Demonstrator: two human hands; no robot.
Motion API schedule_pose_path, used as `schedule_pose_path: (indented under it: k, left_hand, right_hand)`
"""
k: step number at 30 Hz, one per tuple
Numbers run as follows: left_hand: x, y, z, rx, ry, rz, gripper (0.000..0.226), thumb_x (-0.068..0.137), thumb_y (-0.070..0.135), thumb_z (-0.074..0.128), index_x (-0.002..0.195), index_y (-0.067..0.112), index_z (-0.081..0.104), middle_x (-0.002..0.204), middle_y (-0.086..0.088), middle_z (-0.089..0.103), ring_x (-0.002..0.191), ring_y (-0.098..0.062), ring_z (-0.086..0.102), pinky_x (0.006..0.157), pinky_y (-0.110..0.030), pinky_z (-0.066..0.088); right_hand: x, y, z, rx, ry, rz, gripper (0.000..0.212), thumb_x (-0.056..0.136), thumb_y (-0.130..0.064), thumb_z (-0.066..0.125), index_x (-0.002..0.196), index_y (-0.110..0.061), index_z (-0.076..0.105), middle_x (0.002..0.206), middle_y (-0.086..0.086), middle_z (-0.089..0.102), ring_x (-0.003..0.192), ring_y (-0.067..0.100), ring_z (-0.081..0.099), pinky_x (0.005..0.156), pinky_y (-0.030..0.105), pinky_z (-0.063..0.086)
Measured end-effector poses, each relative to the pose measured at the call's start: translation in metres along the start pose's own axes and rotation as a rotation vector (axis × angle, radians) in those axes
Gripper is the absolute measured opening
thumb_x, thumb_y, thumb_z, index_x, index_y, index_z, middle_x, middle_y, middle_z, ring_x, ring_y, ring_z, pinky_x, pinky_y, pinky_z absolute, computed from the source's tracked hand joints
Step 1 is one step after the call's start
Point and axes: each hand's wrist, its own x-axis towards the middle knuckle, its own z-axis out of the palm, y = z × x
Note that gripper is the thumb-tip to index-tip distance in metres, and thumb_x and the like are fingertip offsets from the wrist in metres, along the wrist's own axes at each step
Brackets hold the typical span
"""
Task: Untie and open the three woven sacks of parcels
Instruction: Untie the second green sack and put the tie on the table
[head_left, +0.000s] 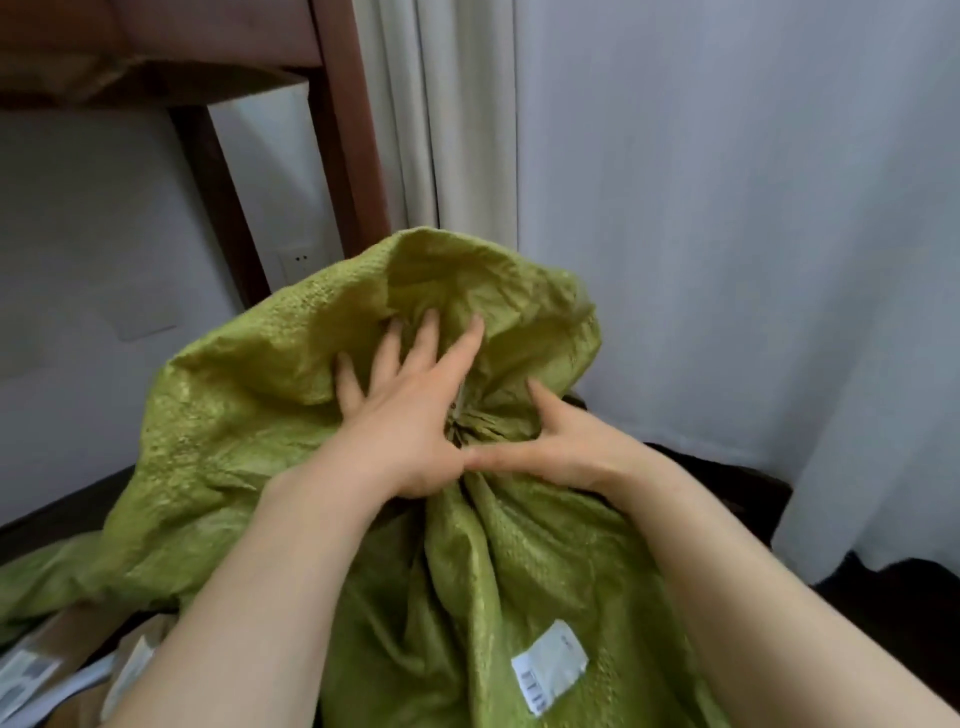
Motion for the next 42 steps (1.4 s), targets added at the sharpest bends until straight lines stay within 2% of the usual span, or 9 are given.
schedule_pose_path:
  k: [4, 11, 15, 17, 20, 27, 32, 36, 42]
  left_hand:
    - [-0.003, -0.025, 0.017, -0.028, -0.092, -0.139, 0.12, 0.074, 0.004, 0.063, 0.133, 0.056, -0.027, 0.151, 0.006, -0.033, 0.142, -0.023, -0.024, 0.114, -0.054, 0.005]
    - [-0.023, -0.047, 0.048, -0.054, -0.541, -0.367, 0.084, 0.071, 0.047, 0.07, 0.142, 0.016, 0.035, 0.124, -0.003, 0.055, 0.112, -0.021, 0.054, 0.094, -0.027, 0.045]
    - [-0.019, -0.009, -0.024, 0.074, -0.158, -0.115, 0.073, 0.065, 0.051, 0.076, 0.125, 0.016, 0.053, 0.108, 0.002, 0.059, 0.106, -0.019, 0.056, 0.088, -0.03, 0.047]
    - [-0.013, -0.003, -0.029, 0.024, 0.018, 0.074, 0.111, 0.062, 0.044, 0.081, 0.149, 0.021, 0.016, 0.153, -0.001, 0.027, 0.142, -0.017, 0.022, 0.116, -0.036, 0.022]
    - [-0.015, -0.011, -0.001, 0.029, -0.248, 0.1, 0.142, 0.06, 0.041, 0.083, 0.14, 0.027, -0.033, 0.155, 0.002, -0.022, 0.13, -0.007, -0.033, 0.107, -0.039, -0.023]
    - [-0.011, -0.038, 0.042, -0.388, 0.012, -0.077, 0.105, 0.063, 0.036, 0.082, 0.148, 0.029, 0.02, 0.148, 0.001, 0.037, 0.138, -0.016, 0.032, 0.116, -0.03, 0.018]
    - [-0.012, -0.041, 0.058, -1.043, 0.297, -0.248, 0.018, 0.073, 0.005, 0.073, 0.085, 0.018, 0.072, 0.082, -0.003, 0.072, 0.081, -0.019, 0.067, 0.079, -0.034, 0.055]
    - [-0.008, -0.031, 0.054, -1.308, 0.334, -0.27, 0.015, 0.08, 0.002, 0.065, 0.073, 0.015, 0.069, 0.066, -0.003, 0.067, 0.061, -0.014, 0.063, 0.06, -0.026, 0.052]
    - [-0.011, -0.028, 0.065, -1.263, 0.36, -0.192, 0.024, 0.08, 0.001, 0.065, 0.085, 0.025, 0.068, 0.087, 0.001, 0.069, 0.087, -0.018, 0.065, 0.078, -0.03, 0.051]
  right_hand:
    - [0.009, 0.008, 0.032, -0.364, -0.12, -0.037, 0.1, 0.072, -0.021, 0.076, 0.15, -0.026, 0.014, 0.153, -0.001, 0.031, 0.137, 0.018, 0.035, 0.111, 0.029, 0.032]
    - [-0.001, 0.007, 0.022, -0.486, 0.028, -0.162, 0.074, 0.073, 0.001, 0.042, 0.126, -0.05, 0.051, 0.139, -0.007, 0.052, 0.125, 0.021, 0.049, 0.103, 0.035, 0.043]
    - [0.0, -0.003, 0.02, -0.608, 0.057, -0.227, 0.066, 0.081, -0.002, 0.042, 0.127, -0.049, 0.051, 0.138, -0.005, 0.052, 0.127, 0.022, 0.046, 0.108, 0.037, 0.034]
    - [0.003, -0.003, 0.02, -0.626, 0.035, -0.281, 0.066, 0.08, 0.0, 0.042, 0.125, -0.048, 0.053, 0.137, -0.005, 0.054, 0.128, 0.021, 0.045, 0.108, 0.038, 0.033]
    - [-0.001, 0.0, 0.016, -0.437, 0.036, -0.304, 0.071, 0.071, 0.011, 0.04, 0.109, -0.042, 0.068, 0.123, -0.007, 0.065, 0.12, 0.014, 0.055, 0.104, 0.034, 0.042]
    - [-0.009, 0.009, 0.001, 0.464, 0.193, -0.118, 0.057, 0.071, 0.025, 0.035, 0.076, -0.014, 0.075, 0.073, 0.006, 0.074, 0.07, 0.022, 0.07, 0.061, 0.024, 0.058]
    - [-0.019, -0.011, -0.008, 0.194, -0.043, -0.077, 0.048, 0.065, -0.006, 0.056, 0.102, -0.033, 0.071, 0.106, 0.001, 0.072, 0.099, 0.02, 0.067, 0.091, 0.039, 0.053]
    - [-0.02, -0.039, -0.002, -0.475, 0.218, -0.306, 0.072, 0.066, -0.041, 0.077, 0.132, -0.037, 0.05, 0.139, -0.011, 0.045, 0.133, 0.011, 0.036, 0.115, 0.04, 0.021]
    - [-0.007, -0.017, 0.017, 0.1, 0.246, -0.251, 0.027, 0.072, -0.001, 0.076, 0.089, -0.021, 0.074, 0.084, 0.0, 0.075, 0.082, 0.014, 0.07, 0.083, 0.033, 0.055]
